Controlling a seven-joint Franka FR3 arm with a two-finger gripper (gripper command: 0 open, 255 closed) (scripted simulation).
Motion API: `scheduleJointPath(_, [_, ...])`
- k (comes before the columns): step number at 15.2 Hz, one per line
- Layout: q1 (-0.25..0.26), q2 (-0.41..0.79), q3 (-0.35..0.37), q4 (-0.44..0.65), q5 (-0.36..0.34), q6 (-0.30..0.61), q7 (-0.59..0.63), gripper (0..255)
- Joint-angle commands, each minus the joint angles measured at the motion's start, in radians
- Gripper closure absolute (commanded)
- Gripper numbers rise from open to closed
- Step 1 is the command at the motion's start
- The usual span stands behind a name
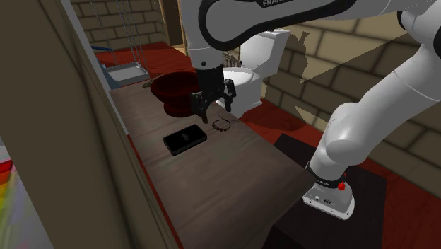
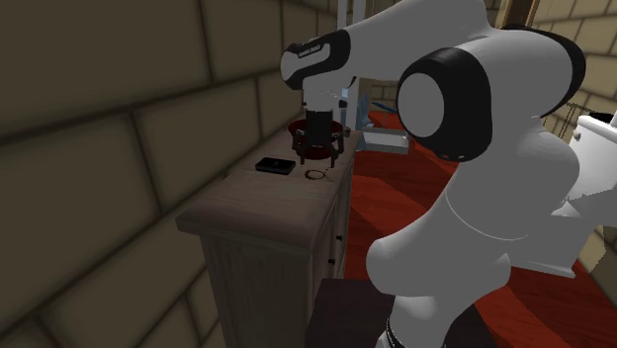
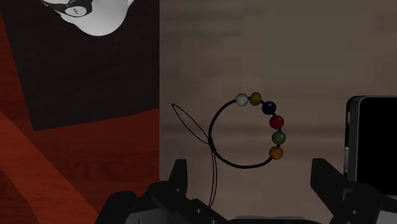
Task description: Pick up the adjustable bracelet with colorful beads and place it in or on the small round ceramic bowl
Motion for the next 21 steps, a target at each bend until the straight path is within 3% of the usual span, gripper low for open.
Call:
scheduleJointPath(1, [0.002,-0.001,0.004,-0.03,0.003,0.03,-0.001,0])
scheduleJointPath(9, [0.003,-0.002,0.005,-0.038,0.004,0.037,-0.001,0])
scheduleJointPath(10, [0.003,-0.002,0.005,-0.038,0.004,0.037,-0.001,255])
scheduleJointPath(21, [0.002,-0.004,0.003,-0.014,0.003,0.01,0.001,255])
